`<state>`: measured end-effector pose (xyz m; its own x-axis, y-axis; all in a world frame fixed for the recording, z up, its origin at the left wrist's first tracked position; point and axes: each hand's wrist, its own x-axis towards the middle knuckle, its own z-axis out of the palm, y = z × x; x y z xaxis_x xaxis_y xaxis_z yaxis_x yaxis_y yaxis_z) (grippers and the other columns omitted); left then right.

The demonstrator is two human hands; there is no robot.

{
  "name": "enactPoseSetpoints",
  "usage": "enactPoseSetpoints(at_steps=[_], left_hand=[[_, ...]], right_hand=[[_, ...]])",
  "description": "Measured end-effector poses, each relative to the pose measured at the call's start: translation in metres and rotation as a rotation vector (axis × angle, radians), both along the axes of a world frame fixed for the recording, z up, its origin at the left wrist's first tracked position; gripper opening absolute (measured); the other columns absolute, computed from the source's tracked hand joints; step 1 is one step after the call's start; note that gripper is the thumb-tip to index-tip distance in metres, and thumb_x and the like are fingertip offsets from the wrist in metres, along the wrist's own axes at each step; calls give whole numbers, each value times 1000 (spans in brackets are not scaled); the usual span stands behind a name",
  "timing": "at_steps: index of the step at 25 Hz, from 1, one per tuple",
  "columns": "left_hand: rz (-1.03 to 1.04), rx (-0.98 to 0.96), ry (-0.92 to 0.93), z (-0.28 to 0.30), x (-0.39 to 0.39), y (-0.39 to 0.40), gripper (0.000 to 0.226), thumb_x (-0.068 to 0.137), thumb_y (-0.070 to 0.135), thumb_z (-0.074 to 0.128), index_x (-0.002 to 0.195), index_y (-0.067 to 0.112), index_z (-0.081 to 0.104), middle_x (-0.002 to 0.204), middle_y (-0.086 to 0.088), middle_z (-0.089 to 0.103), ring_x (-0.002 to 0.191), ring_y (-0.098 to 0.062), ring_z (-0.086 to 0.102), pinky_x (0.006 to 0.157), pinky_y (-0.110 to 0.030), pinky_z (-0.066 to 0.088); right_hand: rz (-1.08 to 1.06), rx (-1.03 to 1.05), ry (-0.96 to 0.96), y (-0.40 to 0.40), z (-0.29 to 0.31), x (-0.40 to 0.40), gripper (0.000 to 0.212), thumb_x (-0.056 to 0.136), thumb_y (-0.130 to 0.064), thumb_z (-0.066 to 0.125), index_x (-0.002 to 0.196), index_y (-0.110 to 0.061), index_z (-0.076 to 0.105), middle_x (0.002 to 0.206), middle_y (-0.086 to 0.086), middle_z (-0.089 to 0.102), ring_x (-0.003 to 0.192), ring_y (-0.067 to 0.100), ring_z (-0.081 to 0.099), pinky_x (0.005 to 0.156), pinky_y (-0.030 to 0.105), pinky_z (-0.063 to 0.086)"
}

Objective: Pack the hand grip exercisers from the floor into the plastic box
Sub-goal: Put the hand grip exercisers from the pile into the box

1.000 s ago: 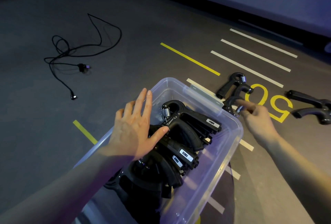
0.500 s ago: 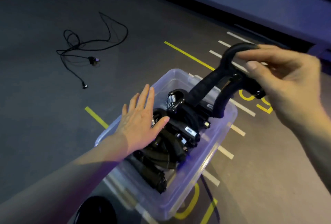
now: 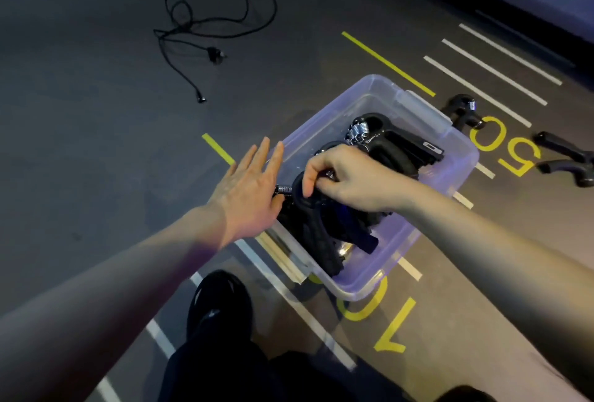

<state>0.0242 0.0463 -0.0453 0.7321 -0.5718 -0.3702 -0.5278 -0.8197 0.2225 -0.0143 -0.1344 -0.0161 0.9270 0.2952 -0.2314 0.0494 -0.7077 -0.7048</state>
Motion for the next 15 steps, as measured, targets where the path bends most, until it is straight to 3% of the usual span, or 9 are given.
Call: enactPoseSetpoints(at_steps=[3, 5, 6, 8, 9, 11, 15], left_hand=[[-5, -10, 17, -1, 1, 3, 78, 94, 25, 40, 146, 17, -16, 156, -7, -14, 144, -23, -8, 117, -42, 10], [6, -27, 19, -2, -1, 3, 78, 91, 20, 40, 146, 17, -15, 156, -6, -14, 144, -24, -7, 117, -43, 11], [15, -37, 21, -2, -2, 3, 79, 90, 18, 40, 147, 18, -15, 157, -5, -14, 144, -24, -7, 117, -44, 10], [27, -52, 25, -3, -4, 3, 79, 90, 18, 39, 146, 18, -15, 156, -4, -15, 144, -25, -7, 117, -46, 10], [29, -55, 24, -3, -4, 3, 79, 90, 18, 39, 146, 19, -16, 156, -4, -15, 144, -25, -7, 117, -46, 10], [34, -55, 20, -3, -5, 2, 79, 90, 18, 39, 146, 19, -17, 156, -4, -16, 144, -26, -8, 117, -47, 9], [52, -46, 27, -3, -6, -2, 79, 91, 17, 39, 146, 18, -17, 156, -5, -16, 144, -26, -8, 117, -45, 9]], right_hand=[[-25, -12, 20, 18, -23, 8, 32, 80, 3, 44, 81, -22, 65, 81, 6, 70, 74, 24, 62, 74, 30, 46], [11, -48, -19, 25, -40, 5, 29, 84, -1, 46, 100, -17, 64, 103, 8, 68, 97, 26, 60, 89, 29, 41], [50, -125, -38, 26, -47, 0, 31, 88, -8, 48, 115, -18, 60, 122, 5, 62, 116, 26, 52, 102, 33, 34], [132, -376, -9, 25, -55, -14, 44, 96, -33, 43, 140, -29, 39, 154, -4, 28, 144, 25, 14, 117, 50, 6], [161, -471, 26, 24, -57, -22, 52, 97, -44, 36, 147, -34, 24, 159, -6, 8, 146, 25, -5, 115, 56, -6], [213, -557, 64, 23, -61, -34, 64, 96, -55, 27, 150, -33, 1, 158, -5, -16, 143, 26, -24, 114, 57, -11], [251, -541, 28, 23, -66, -34, 70, 99, -47, 27, 150, -18, -12, 157, 0, -24, 143, 25, -26, 117, 46, -6]])
